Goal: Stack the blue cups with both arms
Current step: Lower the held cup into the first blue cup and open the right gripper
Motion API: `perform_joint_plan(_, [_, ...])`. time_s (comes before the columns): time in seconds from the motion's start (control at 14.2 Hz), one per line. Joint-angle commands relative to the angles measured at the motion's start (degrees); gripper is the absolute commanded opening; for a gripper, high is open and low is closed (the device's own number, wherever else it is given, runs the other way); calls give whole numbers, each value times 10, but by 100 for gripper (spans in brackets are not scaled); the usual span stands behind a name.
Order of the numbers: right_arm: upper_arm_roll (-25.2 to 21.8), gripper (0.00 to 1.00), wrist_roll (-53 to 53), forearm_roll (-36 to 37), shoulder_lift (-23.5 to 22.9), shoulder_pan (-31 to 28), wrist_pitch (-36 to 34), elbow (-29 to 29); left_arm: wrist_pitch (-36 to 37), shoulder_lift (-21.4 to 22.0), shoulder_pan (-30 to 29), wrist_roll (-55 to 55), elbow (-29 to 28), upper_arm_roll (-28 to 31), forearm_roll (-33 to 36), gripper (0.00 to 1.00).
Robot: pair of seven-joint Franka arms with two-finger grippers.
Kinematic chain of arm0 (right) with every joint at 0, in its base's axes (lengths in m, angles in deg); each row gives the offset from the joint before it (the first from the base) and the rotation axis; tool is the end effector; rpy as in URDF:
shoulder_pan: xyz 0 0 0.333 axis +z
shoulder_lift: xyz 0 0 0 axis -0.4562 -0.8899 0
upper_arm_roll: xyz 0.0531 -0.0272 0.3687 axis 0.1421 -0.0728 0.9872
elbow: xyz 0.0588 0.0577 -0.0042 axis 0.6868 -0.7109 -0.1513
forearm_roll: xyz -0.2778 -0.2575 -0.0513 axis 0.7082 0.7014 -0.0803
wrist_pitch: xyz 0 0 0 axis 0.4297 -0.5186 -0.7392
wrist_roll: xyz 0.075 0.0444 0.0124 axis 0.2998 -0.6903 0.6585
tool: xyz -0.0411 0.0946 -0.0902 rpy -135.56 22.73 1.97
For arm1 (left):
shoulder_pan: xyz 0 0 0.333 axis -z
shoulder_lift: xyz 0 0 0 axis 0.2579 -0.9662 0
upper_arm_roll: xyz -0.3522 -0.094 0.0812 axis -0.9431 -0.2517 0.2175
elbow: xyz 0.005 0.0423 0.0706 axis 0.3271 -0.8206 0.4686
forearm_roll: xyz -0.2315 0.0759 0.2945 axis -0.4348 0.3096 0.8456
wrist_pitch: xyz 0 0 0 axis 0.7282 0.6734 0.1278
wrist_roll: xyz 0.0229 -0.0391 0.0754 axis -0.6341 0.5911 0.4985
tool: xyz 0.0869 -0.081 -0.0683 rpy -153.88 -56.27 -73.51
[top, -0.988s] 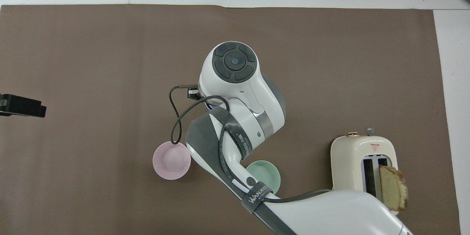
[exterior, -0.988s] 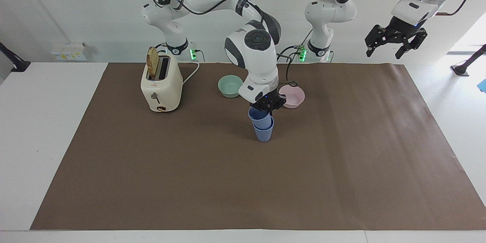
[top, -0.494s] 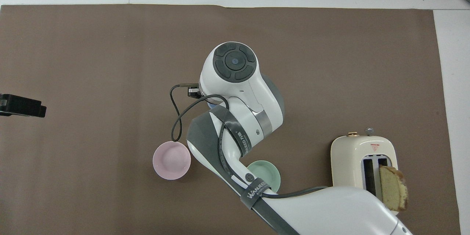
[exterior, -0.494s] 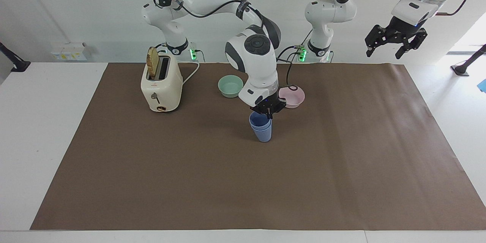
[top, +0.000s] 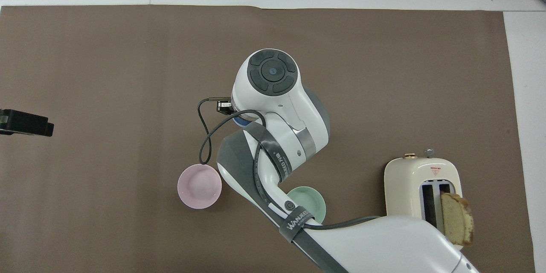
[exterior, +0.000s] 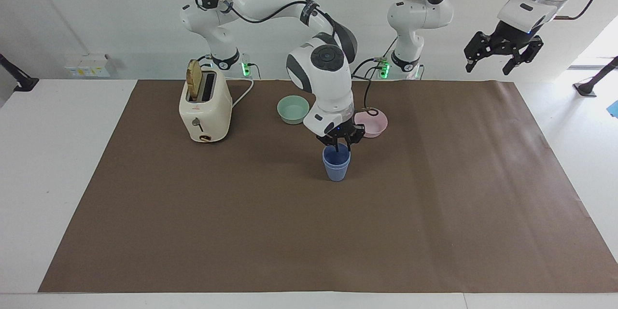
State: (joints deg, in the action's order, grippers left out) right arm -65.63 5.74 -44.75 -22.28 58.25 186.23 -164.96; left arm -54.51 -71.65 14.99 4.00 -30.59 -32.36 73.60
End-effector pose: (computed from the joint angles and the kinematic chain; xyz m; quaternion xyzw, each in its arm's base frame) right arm 0.6050 0.4429 0.4479 -0.9953 0.0192 -0.0081 0.0944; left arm 0.4907 -0.0383 0.6971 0.9976 -0.0678 -0.0080 0.0111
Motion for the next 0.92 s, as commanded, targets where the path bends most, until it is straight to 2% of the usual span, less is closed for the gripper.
perform_joint_plan(0.0, [4,36,-7,-10,-2,-4,10,-3,4,13,-6,-2,-13,-1,-5,100])
perform_joint_plan(0.14, [4,40,-8,-6,-2,-4,0,-2,4,13,-6,-3,-12,-1,-5,100])
perform_joint_plan(0.21, [4,48,-8,-3,-1,-3,-1,-2,4,13,-6,-2,-13,-1,-5,100])
perform_joint_plan(0.28, [4,60,-7,2,1,-4,-8,0,4,13,-6,-2,-13,-2,-5,100])
perform_joint_plan(0.35, [3,84,-6,3,6,-7,-20,3,4,13,-6,-2,-13,-1,-5,100])
perform_joint_plan(0.42, [-1,100,-5,3,11,-8,-27,5,4,13,-6,-2,-13,-2,-5,100])
perform_joint_plan(0.85, [-6,100,69,9,93,-75,-135,13,4,13,-6,-3,-13,-1,-5,100])
